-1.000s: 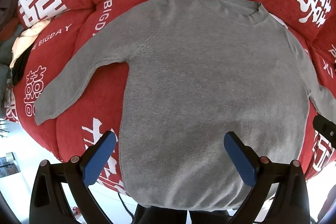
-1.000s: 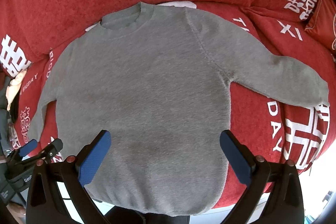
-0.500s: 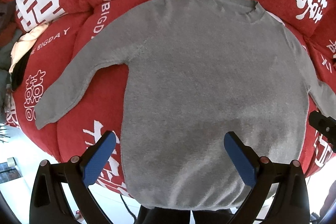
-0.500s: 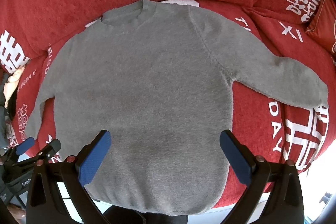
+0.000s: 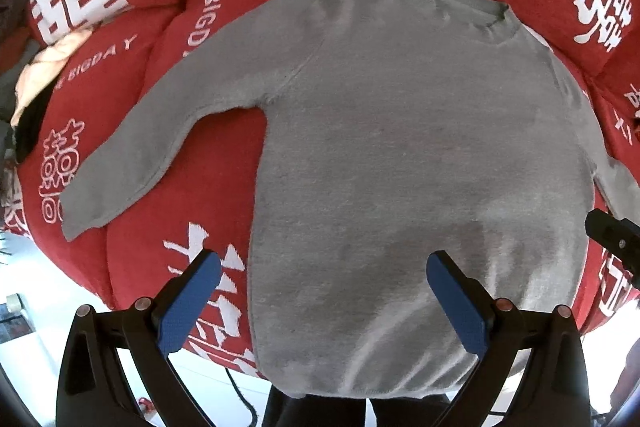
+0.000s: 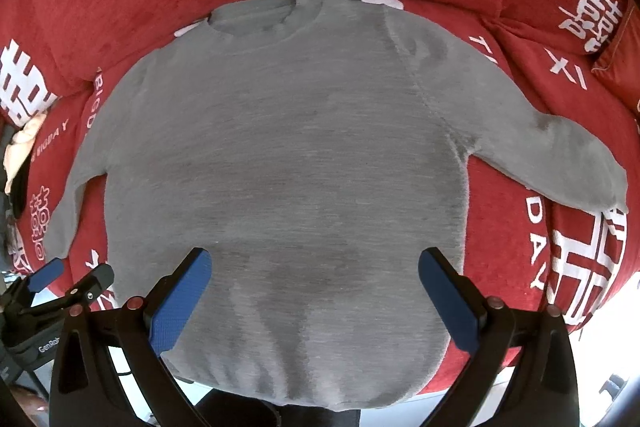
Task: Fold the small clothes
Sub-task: 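Grasp the sweater's side edge and sleeve with the left gripper and lift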
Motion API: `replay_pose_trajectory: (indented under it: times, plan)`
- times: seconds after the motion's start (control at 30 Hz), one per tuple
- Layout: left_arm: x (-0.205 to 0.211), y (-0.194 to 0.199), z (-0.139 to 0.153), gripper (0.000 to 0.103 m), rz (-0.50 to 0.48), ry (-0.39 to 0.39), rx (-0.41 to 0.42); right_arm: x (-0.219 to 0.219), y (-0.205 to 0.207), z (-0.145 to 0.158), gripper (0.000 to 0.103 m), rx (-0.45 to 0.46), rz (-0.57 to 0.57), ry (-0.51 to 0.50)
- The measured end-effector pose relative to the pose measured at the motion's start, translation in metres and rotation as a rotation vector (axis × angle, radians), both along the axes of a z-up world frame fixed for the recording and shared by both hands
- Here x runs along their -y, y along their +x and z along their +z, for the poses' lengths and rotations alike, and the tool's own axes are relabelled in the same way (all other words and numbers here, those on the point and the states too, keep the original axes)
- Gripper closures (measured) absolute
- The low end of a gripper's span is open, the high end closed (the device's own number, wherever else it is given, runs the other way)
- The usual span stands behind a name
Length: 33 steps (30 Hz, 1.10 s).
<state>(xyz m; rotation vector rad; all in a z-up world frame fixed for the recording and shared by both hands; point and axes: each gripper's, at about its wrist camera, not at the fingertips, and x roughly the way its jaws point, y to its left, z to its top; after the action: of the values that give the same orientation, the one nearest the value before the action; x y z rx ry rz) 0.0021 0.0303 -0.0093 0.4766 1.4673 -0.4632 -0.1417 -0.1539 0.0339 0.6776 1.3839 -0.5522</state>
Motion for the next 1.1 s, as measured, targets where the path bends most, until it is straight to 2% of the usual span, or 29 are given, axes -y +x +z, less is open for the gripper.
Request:
replay_pose_trajectory:
  times: [0.17, 0.3, 0.5, 0.67, 0.77, 0.9, 1.1]
  plan:
    - [-0.017, 0.01, -0.004, 0.0, 0.063, -0.088, -0.061, -0.013, 0.013, -0.001, 0.0, -0.013, 0.041, -0.008]
    - [-0.044, 0.032, -0.011, 0.0, 0.171, -0.153, -0.092, -0.028, 0.032, -0.002, 0.0, -0.011, 0.099, -0.003]
    - [-0.127, 0.084, -0.033, 0.0, 0.427, -0.232, -0.074, -0.054, 0.064, -0.012, 0.0, 0.015, 0.166, 0.044]
    - [-0.223, 0.123, -0.057, 0.0, 0.723, -0.379, -0.024, -0.085, 0.087, -0.025, 0.0, 0.035, 0.209, 0.09]
    - [-0.27, 0.138, -0.079, 0.0, 0.858, -0.412, -0.003, -0.104, 0.1, -0.032, 0.0, 0.044, 0.228, 0.128]
    - [-0.295, 0.155, -0.105, 0.0, 0.94, -0.46, -0.023, -0.125, 0.116, -0.038, 0.0, 0.062, 0.256, 0.154]
    - [-0.302, 0.169, -0.111, 0.0, 1.01, -0.569, -0.025, -0.145, 0.136, -0.041, 0.0, 0.061, 0.283, 0.158]
